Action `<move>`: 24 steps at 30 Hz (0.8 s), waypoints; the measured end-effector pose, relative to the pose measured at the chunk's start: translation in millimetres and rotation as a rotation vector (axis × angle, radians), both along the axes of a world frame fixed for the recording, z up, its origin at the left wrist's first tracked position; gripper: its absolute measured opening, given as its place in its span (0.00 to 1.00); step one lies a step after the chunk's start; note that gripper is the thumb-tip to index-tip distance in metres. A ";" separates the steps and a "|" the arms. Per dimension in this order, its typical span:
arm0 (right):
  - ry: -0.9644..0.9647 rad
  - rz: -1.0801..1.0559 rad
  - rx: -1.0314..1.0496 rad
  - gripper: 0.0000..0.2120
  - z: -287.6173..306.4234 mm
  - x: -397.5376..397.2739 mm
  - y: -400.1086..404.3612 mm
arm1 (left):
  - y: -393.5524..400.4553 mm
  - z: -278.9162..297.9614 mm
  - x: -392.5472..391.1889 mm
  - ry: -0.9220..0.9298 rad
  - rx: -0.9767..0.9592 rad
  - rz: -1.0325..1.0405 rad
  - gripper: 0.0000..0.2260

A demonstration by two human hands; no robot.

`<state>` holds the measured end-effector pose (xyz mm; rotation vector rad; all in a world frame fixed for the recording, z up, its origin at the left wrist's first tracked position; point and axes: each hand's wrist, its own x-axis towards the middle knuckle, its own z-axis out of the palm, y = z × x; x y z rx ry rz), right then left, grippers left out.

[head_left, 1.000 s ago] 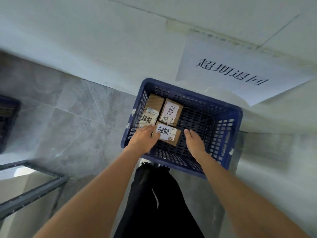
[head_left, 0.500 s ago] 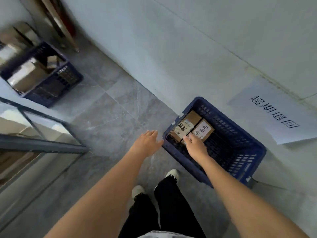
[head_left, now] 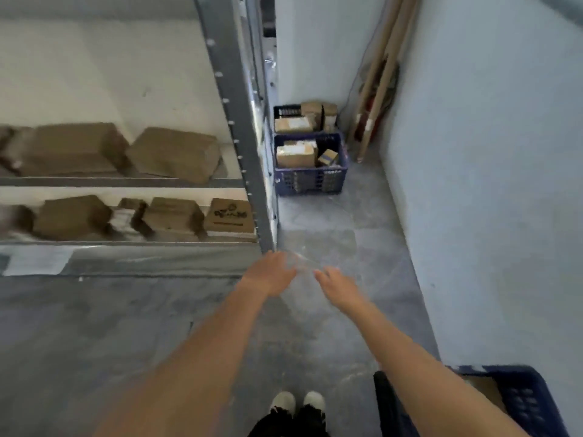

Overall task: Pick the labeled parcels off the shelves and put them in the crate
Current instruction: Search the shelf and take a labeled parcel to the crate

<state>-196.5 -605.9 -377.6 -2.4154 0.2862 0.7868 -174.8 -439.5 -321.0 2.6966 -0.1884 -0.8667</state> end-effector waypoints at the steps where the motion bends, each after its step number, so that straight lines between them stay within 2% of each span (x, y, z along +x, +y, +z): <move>1: -0.027 0.075 -0.007 0.24 8.6 12.1 21.8 | 27.8 6.9 -3.2 0.003 0.005 0.074 0.26; 7: -0.023 0.442 0.031 0.23 49.2 55.4 173.4 | 205.9 44.9 -32.6 -0.058 0.056 0.509 0.24; 9: -0.064 0.522 0.072 0.27 69.6 59.6 233.9 | 257.5 60.9 -52.8 -0.109 0.092 0.588 0.22; 13: -0.132 0.754 0.113 0.23 109.0 45.5 360.3 | 359.7 82.7 -97.9 -0.176 0.163 0.751 0.24; 16: -0.186 0.912 0.101 0.20 125.1 29.0 444.4 | 416.3 115.5 -139.6 -0.259 0.173 0.871 0.22; 21: -0.269 1.110 0.089 0.25 152.7 2.7 544.8 | 499.1 126.8 -187.2 -0.279 0.165 1.068 0.22; 24: -0.278 1.141 0.119 0.27 162.5 7.5 596.1 | 543.2 128.5 -193.2 -0.293 0.207 1.139 0.25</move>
